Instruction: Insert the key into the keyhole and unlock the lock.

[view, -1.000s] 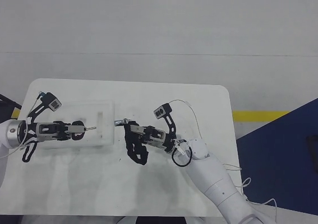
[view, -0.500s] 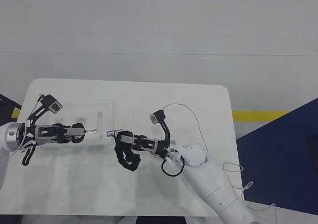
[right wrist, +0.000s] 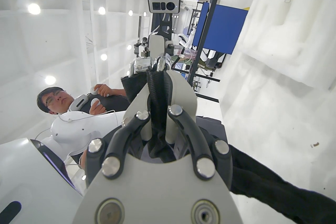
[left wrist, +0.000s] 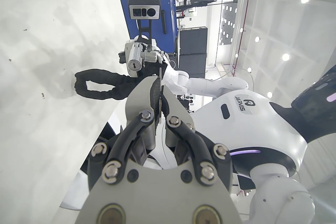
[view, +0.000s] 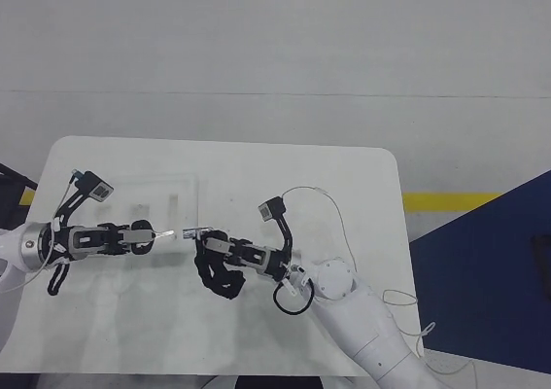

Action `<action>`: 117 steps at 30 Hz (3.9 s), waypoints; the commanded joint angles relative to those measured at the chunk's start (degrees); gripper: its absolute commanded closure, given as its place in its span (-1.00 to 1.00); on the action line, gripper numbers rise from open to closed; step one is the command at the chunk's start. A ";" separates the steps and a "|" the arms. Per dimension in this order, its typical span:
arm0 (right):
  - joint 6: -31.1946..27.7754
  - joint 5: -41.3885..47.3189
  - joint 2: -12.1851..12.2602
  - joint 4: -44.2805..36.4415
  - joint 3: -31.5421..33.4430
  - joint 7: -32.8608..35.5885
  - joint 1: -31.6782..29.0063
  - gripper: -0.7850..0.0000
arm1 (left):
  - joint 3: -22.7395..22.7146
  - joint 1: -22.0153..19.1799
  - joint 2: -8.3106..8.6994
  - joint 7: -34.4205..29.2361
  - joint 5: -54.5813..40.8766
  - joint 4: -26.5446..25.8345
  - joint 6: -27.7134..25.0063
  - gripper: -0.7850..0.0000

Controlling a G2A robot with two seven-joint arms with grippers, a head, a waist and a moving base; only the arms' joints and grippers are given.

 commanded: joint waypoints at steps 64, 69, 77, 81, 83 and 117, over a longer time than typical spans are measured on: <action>-3.90 2.62 0.16 2.88 -3.96 2.95 1.71 1.00 | 0.07 4.14 0.83 0.60 4.30 -1.65 -1.42 1.00; -4.09 2.30 0.26 2.71 -4.16 3.35 1.69 1.00 | 0.47 4.10 0.88 0.70 4.96 -2.29 -1.40 1.00; -3.97 1.99 0.41 2.62 -4.41 3.83 1.88 1.00 | 1.07 3.75 0.97 0.57 5.51 -2.74 -1.24 1.00; -3.80 2.27 0.47 2.68 -4.47 4.02 1.96 1.00 | 1.40 3.58 1.00 0.44 5.65 -2.75 -1.19 1.00; -3.95 2.57 0.51 2.72 -4.33 4.00 2.00 1.00 | 1.46 3.52 1.01 0.59 5.52 -2.70 -1.15 0.49; -5.73 8.55 0.95 2.63 -2.23 2.30 1.42 1.00 | -0.56 5.83 0.57 5.02 1.21 -3.60 -6.66 0.57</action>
